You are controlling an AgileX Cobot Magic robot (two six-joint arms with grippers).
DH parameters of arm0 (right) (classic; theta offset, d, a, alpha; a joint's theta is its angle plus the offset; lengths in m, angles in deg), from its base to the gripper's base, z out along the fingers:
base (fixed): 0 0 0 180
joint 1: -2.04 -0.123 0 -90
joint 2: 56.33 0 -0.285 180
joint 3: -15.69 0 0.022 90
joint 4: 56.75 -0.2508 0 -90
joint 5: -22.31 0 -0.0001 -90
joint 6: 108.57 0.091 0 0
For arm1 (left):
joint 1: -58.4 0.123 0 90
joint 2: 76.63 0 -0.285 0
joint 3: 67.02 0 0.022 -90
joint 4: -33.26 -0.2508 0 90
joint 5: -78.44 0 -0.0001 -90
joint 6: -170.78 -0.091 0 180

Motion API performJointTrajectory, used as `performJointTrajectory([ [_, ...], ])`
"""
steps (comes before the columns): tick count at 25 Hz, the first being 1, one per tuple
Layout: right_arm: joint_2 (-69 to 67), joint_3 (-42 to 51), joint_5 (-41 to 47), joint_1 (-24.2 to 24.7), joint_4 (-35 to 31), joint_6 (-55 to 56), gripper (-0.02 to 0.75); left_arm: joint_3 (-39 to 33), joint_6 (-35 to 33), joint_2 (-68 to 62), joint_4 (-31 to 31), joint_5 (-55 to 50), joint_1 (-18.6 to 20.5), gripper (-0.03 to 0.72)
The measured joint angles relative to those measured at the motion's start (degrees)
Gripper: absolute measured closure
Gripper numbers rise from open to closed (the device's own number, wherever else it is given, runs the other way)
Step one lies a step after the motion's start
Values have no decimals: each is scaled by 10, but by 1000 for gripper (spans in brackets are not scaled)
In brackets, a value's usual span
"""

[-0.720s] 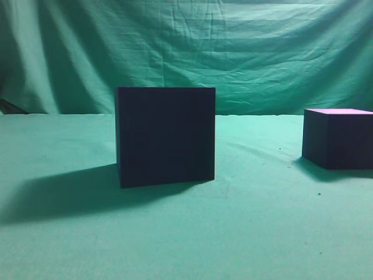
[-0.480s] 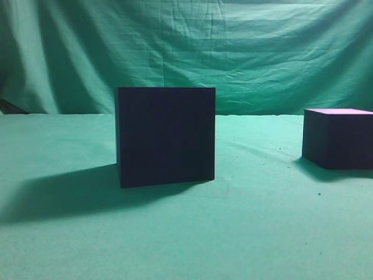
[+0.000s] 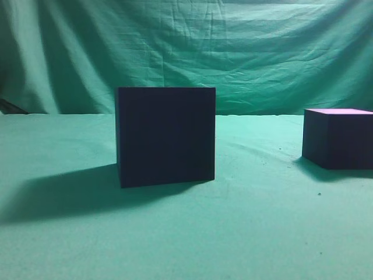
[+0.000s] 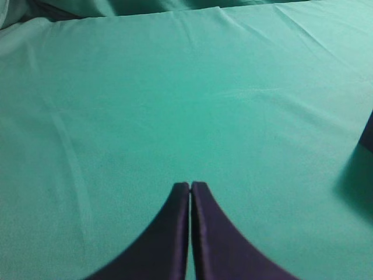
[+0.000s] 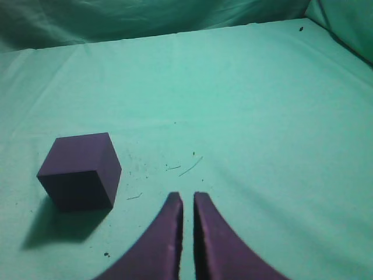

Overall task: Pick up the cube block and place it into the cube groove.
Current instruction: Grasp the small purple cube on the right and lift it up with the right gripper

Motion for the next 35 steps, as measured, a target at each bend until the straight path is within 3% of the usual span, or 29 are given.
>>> performJointTrajectory([
  [6,0,0,-19,0,0,0,738,0,0,0,0,0,0,688],
  [12,0,0,-224,0,-67,-2,738,0,0,0,0,0,0,688],
  [14,0,-2,-254,0,-75,-6,738,0,0,0,0,0,0,688],
  [22,-150,-155,-62,0,-87,-28,738,0,0,0,0,0,0,688],
  [27,-266,-202,2,0,-114,-36,738,0,0,0,0,0,0,688],
  [31,-364,-262,104,0,-126,-126,738,0,0,0,0,0,0,688],
  [35,-476,-342,192,-46,-124,-163,738,0,0,0,0,0,0,688],
])
